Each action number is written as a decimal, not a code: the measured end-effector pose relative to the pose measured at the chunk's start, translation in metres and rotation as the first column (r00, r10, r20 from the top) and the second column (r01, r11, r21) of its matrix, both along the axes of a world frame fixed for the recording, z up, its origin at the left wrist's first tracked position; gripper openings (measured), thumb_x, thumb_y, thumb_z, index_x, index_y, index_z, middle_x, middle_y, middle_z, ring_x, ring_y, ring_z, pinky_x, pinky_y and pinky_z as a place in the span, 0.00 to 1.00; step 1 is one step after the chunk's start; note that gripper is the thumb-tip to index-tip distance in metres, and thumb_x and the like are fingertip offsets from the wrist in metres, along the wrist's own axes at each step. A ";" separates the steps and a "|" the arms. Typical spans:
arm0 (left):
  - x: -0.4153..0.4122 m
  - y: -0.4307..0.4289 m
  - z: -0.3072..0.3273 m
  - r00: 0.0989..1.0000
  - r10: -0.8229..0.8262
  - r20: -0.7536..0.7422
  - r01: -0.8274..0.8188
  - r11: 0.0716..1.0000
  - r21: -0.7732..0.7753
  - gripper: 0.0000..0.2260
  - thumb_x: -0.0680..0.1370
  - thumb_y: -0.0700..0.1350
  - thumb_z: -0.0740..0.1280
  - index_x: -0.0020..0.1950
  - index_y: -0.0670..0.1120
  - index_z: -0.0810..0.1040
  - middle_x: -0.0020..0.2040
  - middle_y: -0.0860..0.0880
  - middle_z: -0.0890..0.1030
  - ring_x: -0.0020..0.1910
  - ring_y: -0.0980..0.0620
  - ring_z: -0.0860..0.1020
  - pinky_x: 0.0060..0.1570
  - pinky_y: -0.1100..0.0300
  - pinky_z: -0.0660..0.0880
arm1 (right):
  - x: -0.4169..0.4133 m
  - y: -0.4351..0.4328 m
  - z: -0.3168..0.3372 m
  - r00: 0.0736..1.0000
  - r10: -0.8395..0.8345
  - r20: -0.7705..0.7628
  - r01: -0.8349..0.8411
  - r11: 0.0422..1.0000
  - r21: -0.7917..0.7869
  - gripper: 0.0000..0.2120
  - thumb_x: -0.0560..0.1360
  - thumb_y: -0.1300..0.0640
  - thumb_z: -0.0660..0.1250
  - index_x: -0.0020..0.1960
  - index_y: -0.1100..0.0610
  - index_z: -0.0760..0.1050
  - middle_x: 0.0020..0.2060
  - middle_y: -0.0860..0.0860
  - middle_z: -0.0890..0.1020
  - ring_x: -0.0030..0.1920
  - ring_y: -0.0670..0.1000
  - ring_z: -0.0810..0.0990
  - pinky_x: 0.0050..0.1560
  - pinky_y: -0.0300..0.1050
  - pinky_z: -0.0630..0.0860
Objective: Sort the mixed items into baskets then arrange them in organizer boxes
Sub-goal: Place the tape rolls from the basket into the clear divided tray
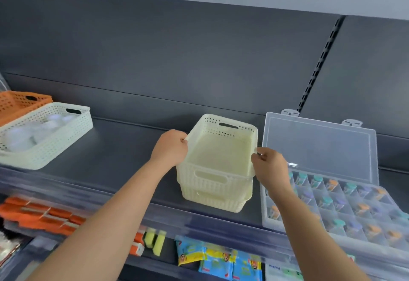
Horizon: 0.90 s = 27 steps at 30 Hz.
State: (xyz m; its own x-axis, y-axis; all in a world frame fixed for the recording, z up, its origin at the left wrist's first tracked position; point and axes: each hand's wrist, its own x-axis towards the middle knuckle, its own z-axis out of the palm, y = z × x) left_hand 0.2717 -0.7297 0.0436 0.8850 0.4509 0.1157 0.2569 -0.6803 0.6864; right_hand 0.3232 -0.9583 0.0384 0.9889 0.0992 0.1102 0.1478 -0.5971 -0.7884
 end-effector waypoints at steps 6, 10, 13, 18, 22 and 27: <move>0.009 0.012 -0.006 0.997 -0.077 0.021 0.076 0.997 0.016 0.10 0.74 0.35 0.55 0.33 0.44 0.60 0.34 0.46 0.62 0.36 0.50 0.63 0.36 0.56 0.55 | -0.002 0.010 0.004 0.995 -0.072 0.068 0.079 0.992 -0.103 0.14 0.73 0.66 0.58 0.56 0.72 0.72 0.29 0.57 0.70 0.33 0.52 0.67 0.37 0.45 0.67; 0.016 0.016 -0.018 0.995 -0.104 0.001 0.104 0.994 0.037 0.11 0.76 0.36 0.56 0.34 0.43 0.61 0.32 0.48 0.62 0.37 0.51 0.66 0.37 0.58 0.58 | -0.004 0.011 -0.006 0.995 -0.077 0.062 0.087 0.980 -0.178 0.12 0.74 0.65 0.58 0.54 0.68 0.75 0.29 0.56 0.72 0.32 0.53 0.69 0.35 0.44 0.69; 0.014 0.015 -0.036 0.992 -0.113 -0.063 0.118 0.991 0.069 0.13 0.77 0.37 0.56 0.33 0.43 0.60 0.34 0.49 0.65 0.39 0.52 0.67 0.35 0.60 0.61 | -0.008 0.010 -0.023 0.998 -0.055 0.037 0.062 0.975 -0.214 0.12 0.74 0.64 0.58 0.53 0.60 0.77 0.26 0.51 0.72 0.29 0.54 0.71 0.29 0.39 0.66; 0.009 0.015 -0.046 0.983 -0.122 -0.138 0.142 0.979 0.145 0.13 0.80 0.41 0.56 0.35 0.44 0.64 0.40 0.49 0.71 0.39 0.49 0.71 0.33 0.58 0.64 | -0.011 0.012 -0.034 0.992 -0.093 0.089 0.120 0.921 -0.372 0.17 0.78 0.54 0.59 0.66 0.57 0.71 0.44 0.52 0.81 0.40 0.52 0.80 0.42 0.46 0.78; 0.003 0.023 -0.037 0.985 -0.107 -0.136 0.139 0.958 0.249 0.13 0.81 0.49 0.56 0.43 0.43 0.73 0.44 0.49 0.72 0.39 0.48 0.73 0.37 0.55 0.70 | -0.003 0.027 -0.023 0.954 0.010 0.300 0.165 0.817 -0.552 0.20 0.78 0.48 0.60 0.66 0.55 0.69 0.58 0.54 0.76 0.58 0.56 0.73 0.57 0.52 0.71; -0.021 0.060 -0.029 0.990 -0.016 -0.142 0.087 0.857 0.508 0.13 0.81 0.48 0.59 0.63 0.46 0.75 0.57 0.48 0.74 0.57 0.48 0.72 0.49 0.54 0.72 | -0.003 0.079 -0.010 0.924 0.273 0.268 -0.086 0.831 -0.550 0.23 0.77 0.51 0.62 0.70 0.56 0.65 0.61 0.55 0.74 0.61 0.57 0.70 0.60 0.50 0.69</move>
State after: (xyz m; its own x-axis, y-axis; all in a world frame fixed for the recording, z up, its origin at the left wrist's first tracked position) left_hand 0.2504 -0.6695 0.0144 0.9281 0.3127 0.2019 0.2733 -0.9408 0.2007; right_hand 0.3203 -0.8791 0.0286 0.8643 0.4057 0.2974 0.4814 -0.8384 -0.2557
